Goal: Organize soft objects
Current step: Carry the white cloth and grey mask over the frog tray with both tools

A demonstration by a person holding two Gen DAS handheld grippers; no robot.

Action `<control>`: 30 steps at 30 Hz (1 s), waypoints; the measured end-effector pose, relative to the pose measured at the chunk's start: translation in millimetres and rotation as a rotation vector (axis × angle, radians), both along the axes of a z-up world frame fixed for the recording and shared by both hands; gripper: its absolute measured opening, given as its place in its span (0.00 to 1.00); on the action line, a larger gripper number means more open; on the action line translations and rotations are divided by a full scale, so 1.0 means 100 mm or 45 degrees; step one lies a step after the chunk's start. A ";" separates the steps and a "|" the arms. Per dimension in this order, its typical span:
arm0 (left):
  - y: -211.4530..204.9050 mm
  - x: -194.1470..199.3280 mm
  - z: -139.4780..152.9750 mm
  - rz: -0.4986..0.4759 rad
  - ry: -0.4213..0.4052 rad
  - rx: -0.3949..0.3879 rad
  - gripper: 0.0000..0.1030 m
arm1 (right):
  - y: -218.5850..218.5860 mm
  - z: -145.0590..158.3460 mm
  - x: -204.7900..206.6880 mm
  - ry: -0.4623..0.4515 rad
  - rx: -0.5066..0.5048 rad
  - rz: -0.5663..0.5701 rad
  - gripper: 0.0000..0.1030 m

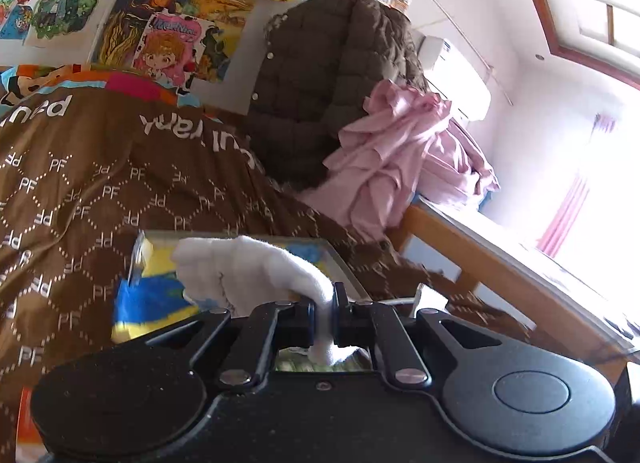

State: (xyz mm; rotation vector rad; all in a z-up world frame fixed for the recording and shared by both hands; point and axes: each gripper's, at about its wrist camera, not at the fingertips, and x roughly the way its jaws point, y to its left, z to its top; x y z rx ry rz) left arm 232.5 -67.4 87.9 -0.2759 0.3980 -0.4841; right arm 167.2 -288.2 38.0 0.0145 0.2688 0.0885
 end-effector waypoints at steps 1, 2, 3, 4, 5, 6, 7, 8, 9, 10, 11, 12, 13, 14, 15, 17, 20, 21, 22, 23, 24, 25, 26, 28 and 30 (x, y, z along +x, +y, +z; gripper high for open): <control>0.00 0.08 -0.01 0.010 -0.015 0.005 0.08 | -0.02 0.01 0.10 -0.009 0.013 0.005 0.14; -0.01 0.16 -0.02 0.017 -0.023 0.006 0.08 | -0.04 0.02 0.21 -0.020 0.021 0.016 0.14; -0.01 0.25 -0.03 0.023 -0.028 0.005 0.08 | -0.06 0.02 0.33 -0.029 0.023 0.022 0.14; -0.02 0.34 -0.06 0.031 -0.032 0.003 0.08 | -0.07 0.01 0.44 -0.034 0.028 0.025 0.14; -0.04 0.42 -0.08 0.041 -0.034 0.002 0.08 | -0.09 0.00 0.53 -0.033 0.037 0.032 0.14; -0.05 0.50 -0.12 0.055 -0.032 0.000 0.08 | -0.10 -0.02 0.63 -0.030 0.052 0.037 0.14; -0.06 0.58 -0.16 0.069 -0.025 -0.006 0.08 | -0.11 -0.05 0.72 -0.030 0.069 0.039 0.14; -0.07 0.65 -0.21 0.078 -0.018 -0.009 0.08 | -0.13 -0.07 0.80 -0.029 0.085 0.040 0.14; -0.09 0.71 -0.25 0.086 -0.013 -0.008 0.08 | -0.14 -0.09 0.89 -0.028 0.102 0.042 0.14; -0.11 0.78 -0.31 0.092 -0.006 -0.008 0.08 | -0.16 -0.12 0.95 -0.026 0.114 0.044 0.14; -0.13 0.83 -0.35 0.093 0.003 -0.009 0.08 | -0.17 -0.14 1.00 -0.024 0.120 0.046 0.14; -0.15 0.88 -0.40 0.096 0.013 -0.008 0.08 | -0.18 -0.17 1.05 -0.022 0.121 0.046 0.14; -0.18 0.94 -0.46 0.097 0.023 -0.003 0.08 | -0.20 -0.20 1.09 -0.021 0.123 0.043 0.14; -0.19 0.98 -0.50 0.098 0.031 0.001 0.08 | -0.21 -0.22 1.13 -0.016 0.131 0.040 0.14; -0.21 1.01 -0.54 0.098 0.037 0.005 0.08 | -0.23 -0.25 1.16 -0.010 0.136 0.038 0.14; -0.25 1.07 -0.61 0.098 0.047 0.014 0.08 | -0.25 -0.31 1.21 0.001 0.136 0.031 0.14; -0.30 1.16 -0.68 0.107 0.056 0.021 0.08 | -0.29 -0.37 1.29 0.040 0.146 0.025 0.14; -0.31 1.18 -0.70 0.110 0.057 0.025 0.08 | -0.30 -0.38 1.32 0.056 0.149 0.031 0.14; -0.32 1.19 -0.71 0.114 0.059 0.033 0.08 | -0.29 -0.39 1.34 0.067 0.144 0.039 0.14; -0.33 1.21 -0.73 0.119 0.061 0.045 0.08 | -0.28 -0.40 1.37 0.078 0.132 0.049 0.14; -0.35 1.22 -0.75 0.128 0.061 0.063 0.08 | -0.27 -0.41 1.39 0.088 0.125 0.055 0.14; -0.36 1.23 -0.76 0.137 0.063 0.077 0.08 | -0.26 -0.42 1.41 0.097 0.124 0.060 0.14; -0.36 1.24 -0.77 0.141 0.067 0.084 0.08 | -0.25 -0.44 1.42 0.105 0.126 0.066 0.14; -0.35 1.27 -0.81 0.150 0.086 0.086 0.08 | -0.24 -0.47 1.45 0.122 0.123 0.076 0.14; -0.34 1.29 -0.83 0.160 0.095 0.097 0.08 | -0.23 -0.49 1.48 0.134 0.119 0.078 0.14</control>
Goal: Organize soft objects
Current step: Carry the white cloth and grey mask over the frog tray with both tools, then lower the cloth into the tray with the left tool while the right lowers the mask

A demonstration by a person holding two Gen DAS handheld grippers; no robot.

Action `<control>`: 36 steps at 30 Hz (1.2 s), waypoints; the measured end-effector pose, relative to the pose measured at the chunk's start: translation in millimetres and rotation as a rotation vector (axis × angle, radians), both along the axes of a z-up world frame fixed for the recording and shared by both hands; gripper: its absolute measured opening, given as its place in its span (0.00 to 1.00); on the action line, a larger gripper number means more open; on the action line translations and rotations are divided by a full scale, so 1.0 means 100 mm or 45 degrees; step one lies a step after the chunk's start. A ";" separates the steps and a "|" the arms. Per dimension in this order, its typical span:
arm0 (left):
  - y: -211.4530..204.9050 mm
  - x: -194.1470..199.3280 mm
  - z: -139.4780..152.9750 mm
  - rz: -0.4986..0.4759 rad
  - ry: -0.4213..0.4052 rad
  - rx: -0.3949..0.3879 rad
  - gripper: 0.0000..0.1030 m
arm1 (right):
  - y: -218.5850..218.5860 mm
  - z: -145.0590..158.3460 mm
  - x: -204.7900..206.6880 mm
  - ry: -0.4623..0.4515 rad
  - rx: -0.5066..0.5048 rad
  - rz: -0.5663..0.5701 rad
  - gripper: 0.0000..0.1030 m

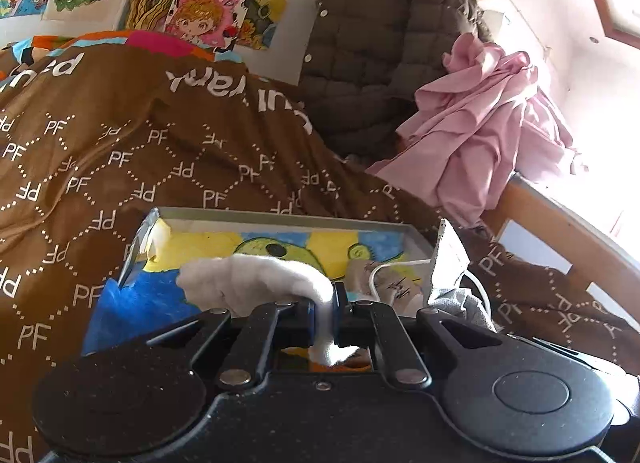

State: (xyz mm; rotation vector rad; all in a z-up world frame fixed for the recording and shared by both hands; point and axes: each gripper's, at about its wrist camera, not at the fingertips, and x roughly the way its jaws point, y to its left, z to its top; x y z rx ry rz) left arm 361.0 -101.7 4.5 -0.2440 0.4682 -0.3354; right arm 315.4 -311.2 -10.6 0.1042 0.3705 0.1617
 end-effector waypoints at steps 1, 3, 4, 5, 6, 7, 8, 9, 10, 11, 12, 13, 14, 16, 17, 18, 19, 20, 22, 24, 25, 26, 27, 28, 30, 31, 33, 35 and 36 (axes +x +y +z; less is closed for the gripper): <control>0.00 0.01 -0.01 0.003 0.002 0.008 0.08 | 0.00 -0.01 0.01 0.007 0.001 0.001 0.14; 0.01 0.03 -0.03 0.011 0.009 0.016 0.08 | 0.00 -0.03 0.02 0.020 0.002 -0.001 0.14; 0.01 0.03 -0.04 0.015 0.016 0.020 0.08 | 0.00 -0.04 0.03 0.026 0.000 -0.003 0.14; 0.01 0.04 -0.05 0.018 0.021 0.024 0.08 | 0.00 -0.04 0.05 0.032 -0.003 -0.006 0.14; 0.01 0.04 -0.06 0.023 0.025 0.029 0.08 | -0.01 -0.05 0.05 0.036 -0.004 -0.008 0.14; 0.01 0.05 -0.08 0.028 0.032 0.036 0.08 | 0.00 -0.05 0.06 0.042 -0.005 -0.011 0.14; 0.01 0.06 -0.09 0.032 0.040 0.042 0.08 | -0.01 -0.05 0.06 0.048 -0.006 -0.013 0.14; 0.02 0.06 -0.11 0.036 0.049 0.046 0.08 | -0.01 -0.06 0.06 0.054 -0.008 -0.014 0.14; 0.02 0.06 -0.12 0.041 0.054 0.048 0.08 | -0.01 -0.06 0.06 0.056 -0.009 -0.014 0.14; 0.03 0.07 -0.13 0.047 0.061 0.053 0.08 | -0.01 -0.07 0.06 0.059 -0.010 -0.013 0.14; 0.03 0.07 -0.14 0.052 0.066 0.055 0.08 | 0.00 -0.07 0.06 0.063 -0.012 -0.012 0.14; 0.04 0.07 -0.15 0.057 0.071 0.054 0.08 | 0.00 -0.07 0.06 0.064 -0.013 -0.013 0.14; 0.05 0.08 -0.17 0.063 0.081 0.052 0.08 | 0.00 -0.07 0.07 0.065 -0.018 -0.012 0.14; 0.05 0.08 -0.19 0.072 0.100 0.052 0.08 | 0.02 -0.07 0.07 0.068 -0.034 -0.004 0.15; 0.05 0.09 -0.20 0.073 0.106 0.055 0.08 | 0.02 -0.07 0.08 0.069 -0.039 -0.004 0.15; 0.06 0.09 -0.21 0.072 0.111 0.058 0.08 | 0.03 -0.07 0.08 0.072 -0.042 -0.003 0.15; 0.06 0.10 -0.22 0.073 0.116 0.060 0.09 | 0.03 -0.07 0.08 0.074 -0.044 -0.002 0.15; 0.06 0.10 -0.23 0.073 0.121 0.061 0.09 | 0.03 -0.08 0.09 0.076 -0.046 -0.001 0.15; 0.06 0.10 -0.26 0.077 0.136 0.071 0.09 | 0.04 -0.09 0.09 0.082 -0.051 -0.002 0.16; 0.05 0.10 -0.27 0.089 0.144 0.089 0.10 | 0.05 -0.10 0.10 0.089 -0.057 -0.003 0.17; 0.04 0.11 -0.27 0.092 0.150 0.095 0.11 | 0.05 -0.11 0.10 0.093 -0.060 -0.004 0.17; 0.04 0.11 -0.28 0.096 0.154 0.099 0.11 | 0.06 -0.11 0.11 0.096 -0.064 -0.004 0.17; 0.05 0.11 -0.29 0.100 0.159 0.102 0.11 | 0.06 -0.11 0.11 0.100 -0.067 -0.002 0.19; 0.05 0.11 -0.29 0.101 0.162 0.102 0.11 | 0.07 -0.12 0.11 0.103 -0.069 -0.001 0.20; 0.06 0.12 -0.30 0.105 0.168 0.105 0.12 | 0.08 -0.13 0.11 0.110 -0.071 0.003 0.21; 0.06 0.12 -0.30 0.107 0.172 0.105 0.12 | 0.08 -0.13 0.11 0.113 -0.073 0.004 0.22; 0.07 0.12 -0.31 0.109 0.176 0.105 0.12 | 0.09 -0.14 0.12 0.116 -0.078 0.005 0.23; 0.07 0.12 -0.32 0.109 0.182 0.107 0.12 | 0.09 -0.14 0.12 0.119 -0.082 0.006 0.23; 0.07 0.12 -0.32 0.109 0.185 0.108 0.12 | 0.09 -0.14 0.12 0.120 -0.083 0.005 0.24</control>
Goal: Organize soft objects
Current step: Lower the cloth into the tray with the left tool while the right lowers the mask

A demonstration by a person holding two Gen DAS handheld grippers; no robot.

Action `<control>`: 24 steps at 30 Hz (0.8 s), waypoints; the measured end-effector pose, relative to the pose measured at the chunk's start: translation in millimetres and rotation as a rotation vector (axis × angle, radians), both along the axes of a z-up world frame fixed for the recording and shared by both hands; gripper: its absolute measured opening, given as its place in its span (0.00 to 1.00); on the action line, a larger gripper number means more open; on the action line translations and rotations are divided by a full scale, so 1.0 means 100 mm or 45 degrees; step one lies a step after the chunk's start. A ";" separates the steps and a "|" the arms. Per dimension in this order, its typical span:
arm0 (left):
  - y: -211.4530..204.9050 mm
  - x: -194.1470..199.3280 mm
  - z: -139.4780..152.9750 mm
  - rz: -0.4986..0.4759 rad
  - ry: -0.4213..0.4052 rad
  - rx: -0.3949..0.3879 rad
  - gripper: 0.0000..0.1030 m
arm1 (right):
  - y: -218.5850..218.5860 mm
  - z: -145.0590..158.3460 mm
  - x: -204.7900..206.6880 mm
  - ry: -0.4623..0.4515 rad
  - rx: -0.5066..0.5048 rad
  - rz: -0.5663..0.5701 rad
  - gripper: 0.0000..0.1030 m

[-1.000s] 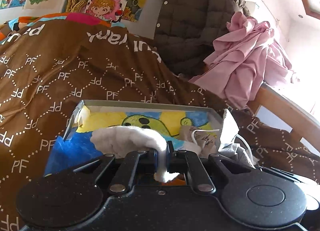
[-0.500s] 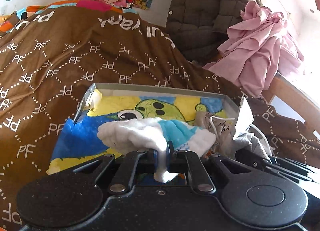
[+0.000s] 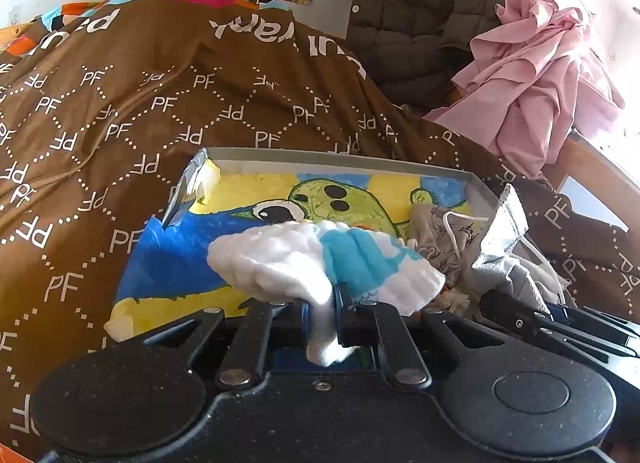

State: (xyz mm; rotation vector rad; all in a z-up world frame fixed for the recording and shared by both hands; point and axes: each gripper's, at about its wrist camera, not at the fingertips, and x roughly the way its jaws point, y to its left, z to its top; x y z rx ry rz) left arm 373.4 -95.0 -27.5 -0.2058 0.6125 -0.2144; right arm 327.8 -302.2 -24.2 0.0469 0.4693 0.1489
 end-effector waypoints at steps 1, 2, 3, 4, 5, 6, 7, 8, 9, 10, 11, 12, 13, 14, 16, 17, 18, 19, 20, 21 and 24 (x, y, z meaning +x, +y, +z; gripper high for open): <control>0.00 0.00 -0.01 -0.002 0.004 0.001 0.12 | 0.00 0.00 0.00 0.000 0.000 -0.001 0.25; -0.01 0.00 -0.01 -0.002 0.006 0.002 0.12 | 0.00 0.00 0.00 0.000 0.001 -0.002 0.25; -0.01 0.01 -0.02 -0.003 0.008 0.005 0.12 | -0.01 0.00 0.01 -0.001 0.001 -0.002 0.26; -0.01 0.01 -0.02 -0.005 0.010 0.007 0.12 | -0.01 -0.01 0.01 -0.002 -0.001 -0.003 0.28; -0.02 0.01 -0.03 -0.007 0.011 0.009 0.12 | -0.01 -0.01 0.01 -0.003 -0.003 -0.006 0.29; -0.02 0.01 -0.04 -0.007 0.014 0.011 0.14 | -0.01 -0.01 0.02 -0.003 -0.003 -0.007 0.32; -0.02 0.01 -0.05 -0.008 0.018 0.012 0.16 | -0.01 -0.01 0.02 -0.002 -0.001 -0.007 0.34; -0.02 0.02 -0.05 -0.007 0.024 0.011 0.16 | -0.01 -0.01 0.02 -0.001 0.000 -0.007 0.35; -0.01 0.02 -0.05 -0.003 0.027 0.010 0.16 | -0.02 -0.01 0.02 -0.001 -0.001 -0.007 0.37; 0.00 0.02 -0.05 0.003 0.028 0.006 0.18 | -0.02 -0.01 0.02 -0.001 -0.003 -0.006 0.38; 0.00 0.02 -0.05 0.008 0.030 0.001 0.19 | -0.01 -0.01 0.01 -0.002 -0.006 -0.007 0.38; 0.01 0.01 -0.04 0.012 0.031 -0.001 0.23 | -0.01 -0.01 0.01 -0.003 -0.008 -0.009 0.40; 0.01 0.00 -0.03 0.018 0.032 0.002 0.29 | -0.02 0.00 0.01 -0.004 -0.009 -0.009 0.43; 0.02 -0.01 -0.02 0.024 0.030 0.005 0.32 | -0.02 0.01 0.00 -0.005 -0.009 -0.009 0.45; 0.02 -0.04 0.01 0.047 0.029 0.026 0.52 | -0.03 0.02 -0.01 -0.011 -0.012 -0.006 0.50; 0.02 -0.06 0.03 0.056 0.023 0.039 0.56 | -0.03 0.03 -0.01 -0.013 -0.014 -0.007 0.51; 0.02 -0.07 0.06 0.060 0.010 0.053 0.64 | -0.04 0.04 -0.02 -0.015 -0.015 -0.008 0.54; 0.02 -0.09 0.09 0.065 -0.004 0.072 0.71 | -0.04 0.05 -0.03 -0.016 -0.015 -0.009 0.56; 0.02 -0.12 0.11 0.069 -0.015 0.089 0.74 | -0.05 0.05 -0.04 -0.016 -0.015 -0.010 0.57; 0.02 -0.14 0.14 0.072 -0.027 0.108 0.79 | -0.05 0.06 -0.04 -0.018 -0.014 -0.011 0.60; 0.03 -0.22 0.24 0.082 -0.056 0.158 0.84 | -0.05 0.07 -0.06 -0.021 -0.013 -0.013 0.65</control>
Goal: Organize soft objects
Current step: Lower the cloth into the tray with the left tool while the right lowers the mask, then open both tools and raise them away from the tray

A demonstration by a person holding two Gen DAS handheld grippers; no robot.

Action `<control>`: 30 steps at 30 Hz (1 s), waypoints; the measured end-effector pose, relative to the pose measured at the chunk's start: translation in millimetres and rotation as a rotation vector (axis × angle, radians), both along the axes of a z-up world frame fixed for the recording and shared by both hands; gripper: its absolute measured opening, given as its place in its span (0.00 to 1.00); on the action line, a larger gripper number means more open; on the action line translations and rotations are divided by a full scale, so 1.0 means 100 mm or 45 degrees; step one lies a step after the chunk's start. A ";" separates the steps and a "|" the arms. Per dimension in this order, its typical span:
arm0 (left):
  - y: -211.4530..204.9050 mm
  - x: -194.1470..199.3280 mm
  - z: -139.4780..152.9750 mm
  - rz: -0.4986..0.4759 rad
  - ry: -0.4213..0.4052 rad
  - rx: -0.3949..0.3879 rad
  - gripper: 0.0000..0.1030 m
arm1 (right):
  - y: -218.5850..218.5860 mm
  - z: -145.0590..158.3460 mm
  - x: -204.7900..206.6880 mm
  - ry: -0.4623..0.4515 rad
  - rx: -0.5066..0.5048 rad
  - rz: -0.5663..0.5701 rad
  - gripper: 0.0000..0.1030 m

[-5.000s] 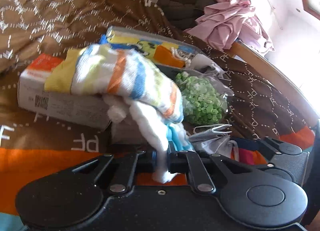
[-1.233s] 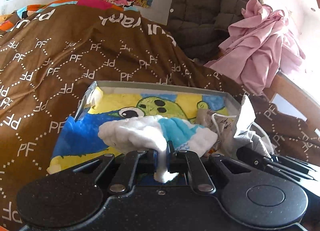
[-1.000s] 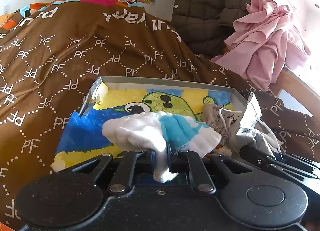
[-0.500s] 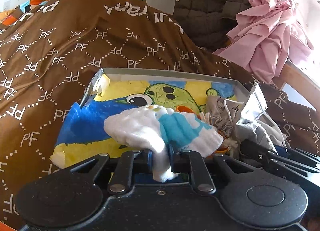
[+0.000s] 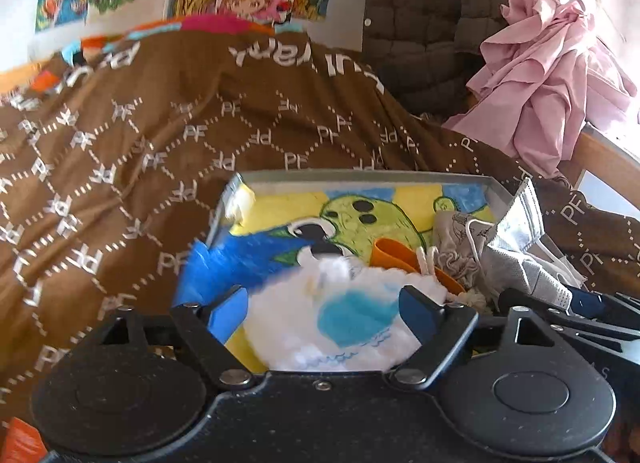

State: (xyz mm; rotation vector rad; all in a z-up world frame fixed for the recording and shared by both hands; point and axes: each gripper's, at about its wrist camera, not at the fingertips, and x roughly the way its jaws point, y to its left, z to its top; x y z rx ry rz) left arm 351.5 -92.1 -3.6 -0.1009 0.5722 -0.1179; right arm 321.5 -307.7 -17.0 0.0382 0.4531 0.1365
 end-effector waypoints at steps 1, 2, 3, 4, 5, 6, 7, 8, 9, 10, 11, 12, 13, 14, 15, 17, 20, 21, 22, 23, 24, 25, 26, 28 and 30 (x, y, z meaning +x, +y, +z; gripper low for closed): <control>0.01 -0.02 0.04 0.007 -0.002 0.015 0.86 | 0.00 0.01 0.00 0.001 -0.003 0.000 0.67; 0.01 -0.05 0.08 0.014 -0.008 0.029 0.87 | 0.01 0.01 -0.02 -0.002 -0.006 0.000 0.68; 0.02 -0.08 0.12 0.019 -0.017 0.040 0.89 | 0.02 0.03 -0.03 -0.007 -0.009 0.003 0.70; 0.02 -0.12 0.16 0.027 -0.031 0.053 0.91 | 0.02 0.04 -0.05 -0.013 -0.011 0.005 0.72; 0.02 -0.15 0.21 0.035 -0.044 0.066 0.91 | 0.03 0.06 -0.07 -0.018 -0.014 0.006 0.73; 0.03 -0.19 0.25 0.044 -0.058 0.083 0.93 | 0.04 0.08 -0.09 -0.022 -0.018 0.005 0.76; 0.03 -0.22 0.29 0.050 -0.070 0.095 0.96 | 0.05 0.10 -0.11 -0.029 -0.022 0.004 0.80; 0.03 -0.26 0.33 0.054 -0.082 0.102 0.96 | 0.05 0.12 -0.13 -0.037 -0.026 0.002 0.81; 0.05 -0.31 0.38 0.060 -0.096 0.101 0.98 | 0.07 0.14 -0.16 -0.043 -0.037 0.000 0.82; 0.06 -0.35 0.41 0.064 -0.106 0.100 0.98 | 0.08 0.16 -0.19 -0.049 -0.051 -0.003 0.83; 0.07 -0.38 0.45 0.065 -0.113 0.100 0.98 | 0.09 0.19 -0.22 -0.057 -0.070 -0.007 0.83; 0.08 -0.43 0.49 0.064 -0.120 0.100 0.98 | 0.10 0.22 -0.27 -0.068 -0.087 -0.010 0.85; 0.09 -0.47 0.53 0.066 -0.127 0.104 0.99 | 0.11 0.25 -0.31 -0.079 -0.096 -0.009 0.86; 0.10 -0.51 0.57 0.070 -0.136 0.110 0.99 | 0.12 0.28 -0.35 -0.085 -0.100 -0.007 0.87; 0.11 -0.55 0.61 0.076 -0.147 0.117 0.99 | 0.12 0.32 -0.39 -0.093 -0.102 -0.006 0.88; 0.12 -0.63 0.68 0.078 -0.155 0.128 0.99 | 0.13 0.38 -0.49 -0.106 -0.102 -0.012 0.89; 0.15 -0.77 0.81 0.085 -0.176 0.133 0.99 | 0.13 0.46 -0.65 -0.122 -0.083 -0.020 0.90; 0.17 -0.83 0.86 0.087 -0.186 0.129 0.99 | 0.13 0.50 -0.72 -0.136 -0.072 -0.022 0.92; 0.18 -0.90 0.91 0.089 -0.199 0.127 0.99 | 0.13 0.54 -0.79 -0.149 -0.061 -0.026 0.94; 0.19 -0.97 0.96 0.088 -0.212 0.126 0.99 | 0.13 0.59 -0.87 -0.168 -0.050 -0.030 0.94; 0.21 -1.03 0.99 0.084 -0.223 0.124 0.99 | 0.14 0.62 -0.94 -0.184 -0.046 -0.029 0.97; 0.22 -1.11 1.03 0.076 -0.232 0.119 0.99 | 0.15 0.67 -1.00 -0.202 -0.049 -0.027 0.98; 0.24 -1.18 1.07 0.068 -0.239 0.114 0.99 | 0.17 0.72 -1.09 -0.223 -0.059 -0.024 0.98; 0.27 -1.33 1.12 0.060 -0.255 0.122 0.99 | 0.21 0.80 -1.24 -0.261 -0.083 -0.025 1.00; 0.30 -1.48 1.15 0.063 -0.264 0.157 0.99 | 0.26 0.88 -1.40 -0.298 -0.105 -0.028 1.00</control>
